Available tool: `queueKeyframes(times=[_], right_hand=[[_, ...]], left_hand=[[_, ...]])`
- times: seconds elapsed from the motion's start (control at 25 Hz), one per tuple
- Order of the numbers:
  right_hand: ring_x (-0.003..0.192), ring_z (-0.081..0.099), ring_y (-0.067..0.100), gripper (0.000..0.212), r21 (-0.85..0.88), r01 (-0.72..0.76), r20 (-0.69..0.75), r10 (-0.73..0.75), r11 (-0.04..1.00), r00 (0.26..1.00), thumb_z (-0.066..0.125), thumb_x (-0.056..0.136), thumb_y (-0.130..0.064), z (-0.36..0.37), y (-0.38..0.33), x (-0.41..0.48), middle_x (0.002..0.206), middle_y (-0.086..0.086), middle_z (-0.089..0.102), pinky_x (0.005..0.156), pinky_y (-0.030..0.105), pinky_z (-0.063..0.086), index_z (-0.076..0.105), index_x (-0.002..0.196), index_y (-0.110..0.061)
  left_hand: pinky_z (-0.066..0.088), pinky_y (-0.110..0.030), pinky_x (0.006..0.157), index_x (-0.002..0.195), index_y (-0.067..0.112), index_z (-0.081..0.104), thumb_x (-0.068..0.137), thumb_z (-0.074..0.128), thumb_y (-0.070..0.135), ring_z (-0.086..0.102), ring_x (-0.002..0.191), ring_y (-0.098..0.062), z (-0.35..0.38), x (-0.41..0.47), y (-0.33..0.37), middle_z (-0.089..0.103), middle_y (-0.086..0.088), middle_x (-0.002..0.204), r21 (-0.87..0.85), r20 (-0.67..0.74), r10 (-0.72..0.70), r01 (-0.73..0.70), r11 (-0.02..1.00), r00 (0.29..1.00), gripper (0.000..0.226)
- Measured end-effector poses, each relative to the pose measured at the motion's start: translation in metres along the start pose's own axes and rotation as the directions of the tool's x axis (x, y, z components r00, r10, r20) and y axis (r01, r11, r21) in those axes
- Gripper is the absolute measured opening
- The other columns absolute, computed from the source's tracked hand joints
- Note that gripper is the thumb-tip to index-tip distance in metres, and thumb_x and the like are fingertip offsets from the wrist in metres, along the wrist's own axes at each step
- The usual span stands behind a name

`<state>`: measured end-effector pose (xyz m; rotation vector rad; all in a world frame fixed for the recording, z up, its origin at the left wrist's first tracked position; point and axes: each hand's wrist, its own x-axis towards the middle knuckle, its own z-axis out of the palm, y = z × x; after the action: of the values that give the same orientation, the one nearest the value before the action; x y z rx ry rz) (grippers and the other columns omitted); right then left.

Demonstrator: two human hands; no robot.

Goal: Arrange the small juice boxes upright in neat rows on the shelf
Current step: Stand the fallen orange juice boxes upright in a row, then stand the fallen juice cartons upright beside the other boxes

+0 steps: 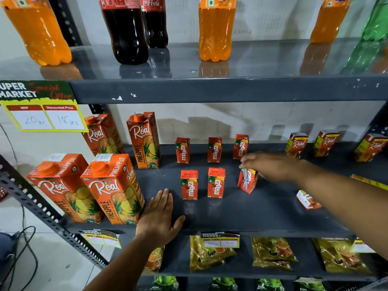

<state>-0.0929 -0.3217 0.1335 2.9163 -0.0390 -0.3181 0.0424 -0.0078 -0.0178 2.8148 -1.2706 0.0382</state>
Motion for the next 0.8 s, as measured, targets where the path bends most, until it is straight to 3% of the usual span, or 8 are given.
queueKeyframes(times=[0.12,0.2,0.32,0.44,0.56,0.68,0.72,0.8], right_hand=[[0.123,0.050,0.024,0.051,0.143,-0.141,0.035,0.138,0.980,0.990,0.061,0.088,-0.033,-0.006,-0.001,0.007,0.138,0.006,0.051,0.098,0.035,0.044,0.047,0.136,-0.021],[0.095,0.060,0.025,0.048,0.188,-0.314,0.090,0.302,0.931,0.949,0.056,0.085,-0.054,-0.009,-0.005,0.015,0.110,0.007,0.064,0.075,0.033,0.048,0.058,0.115,-0.016],[0.074,0.055,0.019,0.059,0.232,-0.485,0.169,0.456,0.843,0.874,0.049,0.083,-0.066,-0.010,-0.018,0.024,0.075,-0.001,0.054,0.064,0.030,0.041,0.061,0.102,-0.012],[0.090,0.059,0.023,0.071,0.329,-0.470,0.212,0.420,0.819,0.882,0.041,0.081,-0.075,-0.013,-0.014,0.022,0.088,-0.003,0.056,0.073,0.032,0.043,0.058,0.106,-0.011],[0.096,0.059,0.026,0.071,0.479,-0.461,0.091,0.480,0.747,0.873,0.039,0.075,-0.081,-0.028,0.023,-0.004,0.105,0.000,0.060,0.077,0.034,0.045,0.055,0.099,-0.017],[0.098,0.060,0.028,0.042,0.403,-0.470,0.036,0.500,0.785,0.865,0.061,0.084,-0.052,-0.018,0.070,-0.051,0.110,0.008,0.065,0.082,0.036,0.049,0.062,0.104,-0.016],[0.099,0.061,0.027,0.037,0.361,-0.474,0.107,0.469,0.803,0.877,0.067,0.084,-0.040,-0.008,0.080,-0.070,0.113,0.010,0.065,0.085,0.036,0.050,0.063,0.110,-0.014],[0.113,0.056,0.023,0.052,0.267,-0.502,0.327,0.413,0.823,0.850,0.073,0.080,-0.027,0.021,0.086,-0.104,0.131,0.005,0.058,0.094,0.034,0.047,0.054,0.128,-0.021]], left_hand=[[-0.010,-0.032,0.113,0.149,0.008,-0.002,0.076,-0.007,0.072,-0.011,0.145,-0.019,0.000,0.001,0.000,-0.007,-0.008,0.160,0.009,0.004,0.010,-0.010,1.000,1.000,0.098],[-0.009,-0.032,0.113,0.149,0.008,-0.002,0.076,-0.006,0.072,-0.011,0.145,-0.019,-0.002,0.001,0.000,-0.007,-0.008,0.160,0.014,0.008,0.008,-0.008,1.000,1.000,0.097],[-0.009,-0.032,0.113,0.149,0.008,-0.002,0.078,-0.004,0.072,-0.011,0.145,-0.019,-0.001,0.000,0.000,-0.007,-0.008,0.160,0.017,0.005,0.003,-0.003,1.000,1.000,0.096],[-0.009,-0.031,0.113,0.149,0.008,-0.002,0.082,0.001,0.072,-0.011,0.145,-0.018,-0.001,0.000,-0.002,-0.006,-0.007,0.160,0.024,0.020,0.002,-0.002,1.000,1.000,0.093],[0.002,-0.031,0.115,0.149,0.010,0.015,0.086,0.007,0.070,0.000,0.145,-0.017,-0.001,-0.007,-0.002,0.009,-0.006,0.159,-0.099,-0.067,0.051,-0.057,0.993,0.996,0.087],[0.018,-0.033,0.114,0.141,0.011,0.039,0.097,0.015,0.054,0.025,0.141,-0.024,-0.006,-0.023,0.043,0.029,-0.005,0.153,-0.156,-0.237,0.255,-0.296,0.942,0.937,0.066],[0.019,-0.033,0.112,0.138,0.011,0.043,0.098,0.018,0.049,0.028,0.140,-0.024,-0.007,-0.025,0.073,0.032,-0.005,0.151,-0.155,-0.275,0.352,-0.403,0.902,0.894,0.061],[0.019,-0.036,0.112,0.137,0.011,0.044,0.099,0.026,0.041,0.027,0.141,-0.023,-0.008,-0.021,0.143,0.035,-0.006,0.150,-0.163,-0.318,0.502,-0.568,0.807,0.805,0.052]])
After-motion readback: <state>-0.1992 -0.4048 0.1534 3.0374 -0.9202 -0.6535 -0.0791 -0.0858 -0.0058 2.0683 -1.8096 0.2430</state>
